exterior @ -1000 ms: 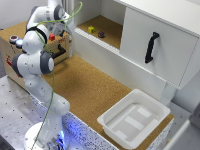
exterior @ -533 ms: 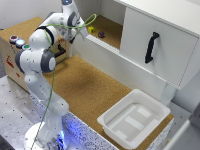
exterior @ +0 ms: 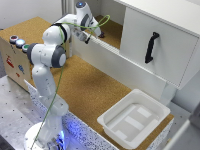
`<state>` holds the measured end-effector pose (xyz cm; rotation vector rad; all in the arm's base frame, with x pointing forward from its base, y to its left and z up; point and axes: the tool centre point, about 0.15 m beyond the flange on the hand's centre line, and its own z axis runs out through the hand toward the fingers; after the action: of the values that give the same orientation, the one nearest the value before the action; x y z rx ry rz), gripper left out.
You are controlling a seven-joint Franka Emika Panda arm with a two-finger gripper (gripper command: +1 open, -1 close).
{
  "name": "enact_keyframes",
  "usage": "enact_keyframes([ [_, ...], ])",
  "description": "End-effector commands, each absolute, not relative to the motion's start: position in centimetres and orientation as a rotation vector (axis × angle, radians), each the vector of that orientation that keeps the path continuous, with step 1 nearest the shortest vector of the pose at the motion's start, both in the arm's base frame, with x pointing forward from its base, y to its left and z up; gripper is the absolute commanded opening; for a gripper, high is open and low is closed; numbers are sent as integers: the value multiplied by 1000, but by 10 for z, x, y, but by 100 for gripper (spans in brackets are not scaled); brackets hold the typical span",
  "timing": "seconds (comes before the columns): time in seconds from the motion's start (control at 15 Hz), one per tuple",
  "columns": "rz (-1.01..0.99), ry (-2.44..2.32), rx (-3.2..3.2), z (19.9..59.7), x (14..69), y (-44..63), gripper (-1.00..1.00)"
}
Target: Grasp the purple block
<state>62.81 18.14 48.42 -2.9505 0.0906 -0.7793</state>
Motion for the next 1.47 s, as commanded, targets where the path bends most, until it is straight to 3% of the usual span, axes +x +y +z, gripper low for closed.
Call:
enact_keyframes([
  [0.0, -692, 26, -3074, 477, 666, 175, 100],
  [0.27, -700, -33, -3088, 474, 677, 178, 100],
  [0.33, -718, -51, -3096, 477, 679, 179, -100],
  [0.93, -764, -109, -3124, 475, 682, 185, -100],
  [1.4, -900, -156, -3063, 542, 600, 204, -100],
])
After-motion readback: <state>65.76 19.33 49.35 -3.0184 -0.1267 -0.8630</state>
